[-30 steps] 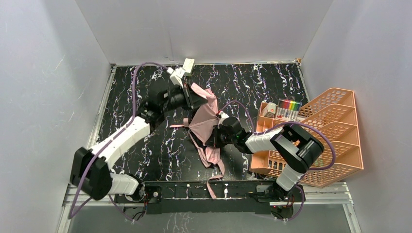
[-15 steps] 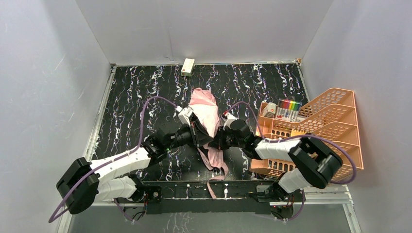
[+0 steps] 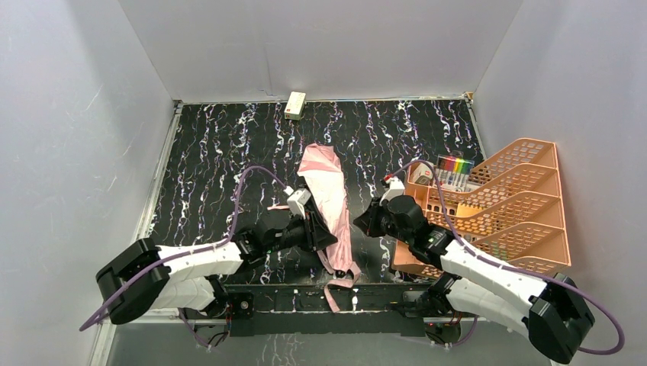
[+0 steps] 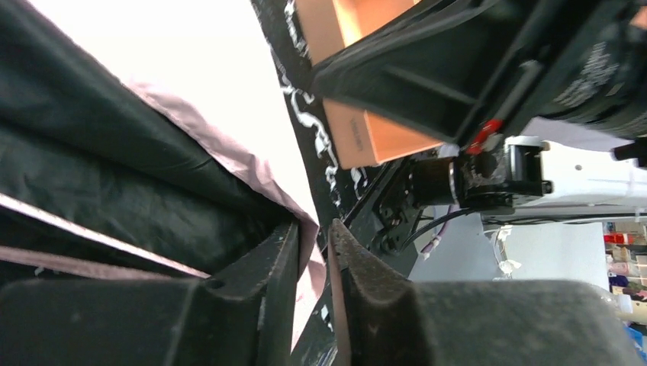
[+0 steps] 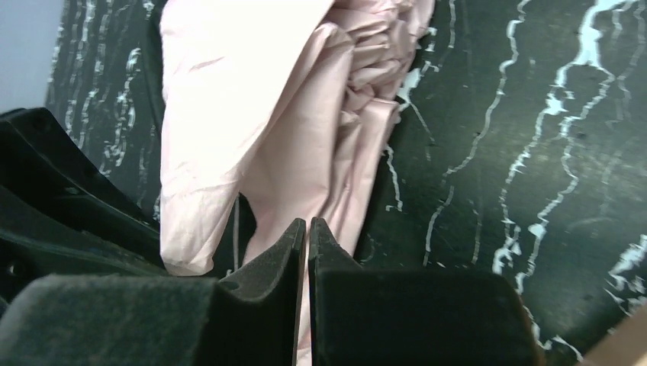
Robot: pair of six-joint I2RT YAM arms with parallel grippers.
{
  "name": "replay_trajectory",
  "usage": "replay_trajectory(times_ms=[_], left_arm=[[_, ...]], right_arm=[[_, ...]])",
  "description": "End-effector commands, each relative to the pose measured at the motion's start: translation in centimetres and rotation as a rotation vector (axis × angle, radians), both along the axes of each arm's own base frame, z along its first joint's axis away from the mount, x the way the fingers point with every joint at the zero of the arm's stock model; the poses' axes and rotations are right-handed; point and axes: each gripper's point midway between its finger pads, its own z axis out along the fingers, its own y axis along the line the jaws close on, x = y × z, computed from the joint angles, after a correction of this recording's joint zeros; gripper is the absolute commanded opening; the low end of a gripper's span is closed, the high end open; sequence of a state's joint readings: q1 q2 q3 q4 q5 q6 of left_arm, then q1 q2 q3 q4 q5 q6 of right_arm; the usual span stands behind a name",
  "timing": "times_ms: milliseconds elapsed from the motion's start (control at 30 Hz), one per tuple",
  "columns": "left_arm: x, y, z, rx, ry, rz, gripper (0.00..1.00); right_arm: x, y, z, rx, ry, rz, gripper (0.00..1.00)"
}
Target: Put away the umbrella
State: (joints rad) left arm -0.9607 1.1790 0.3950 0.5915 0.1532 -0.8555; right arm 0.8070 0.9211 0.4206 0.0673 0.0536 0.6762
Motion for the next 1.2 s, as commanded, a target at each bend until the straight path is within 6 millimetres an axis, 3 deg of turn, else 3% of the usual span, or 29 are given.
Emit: replay_trajectory(times_ms=[0, 200, 367, 533, 767, 867, 1167], left_arm=[[-0.9, -0.2, -1.4, 0.002, -0.006, -0.011, 0.25], [-1.3, 0.2, -3.5, 0.037, 0.022, -0.007, 0.51], [-1.7, 0.3, -5.0, 0.067, 0.043, -0.020, 0.56], [-2.5, 0.7, -6.9, 0.098, 0.074, -0.029, 0.57], [-3.1, 1.1, -8.3, 0.122, 0.101, -0.031, 0.50], [-3.2, 1.2, -8.7, 0.130, 0.108, -0.031, 0.50], [-3.4, 1.5, -8.7, 0.123, 0.106, -0.026, 0.53]], right_arm=[[0.7, -1.4, 0.6, -0.079, -0.036, -0.044, 0.13], [1.7, 1.4, 3.6, -0.028, -0.071, 0.042, 0.12], [1.7, 4.5, 5.7, 0.055, -0.096, 0.159, 0.10], [1.5, 7.0, 5.9, 0.106, -0.076, 0.258, 0.06], [2.1, 9.1, 3.7, 0.113, -0.023, 0.303, 0.03], [2.2, 9.7, 1.9, 0.100, 0.029, 0.307, 0.01], [2.0, 8.3, -3.9, 0.003, 0.152, 0.235, 0.00]])
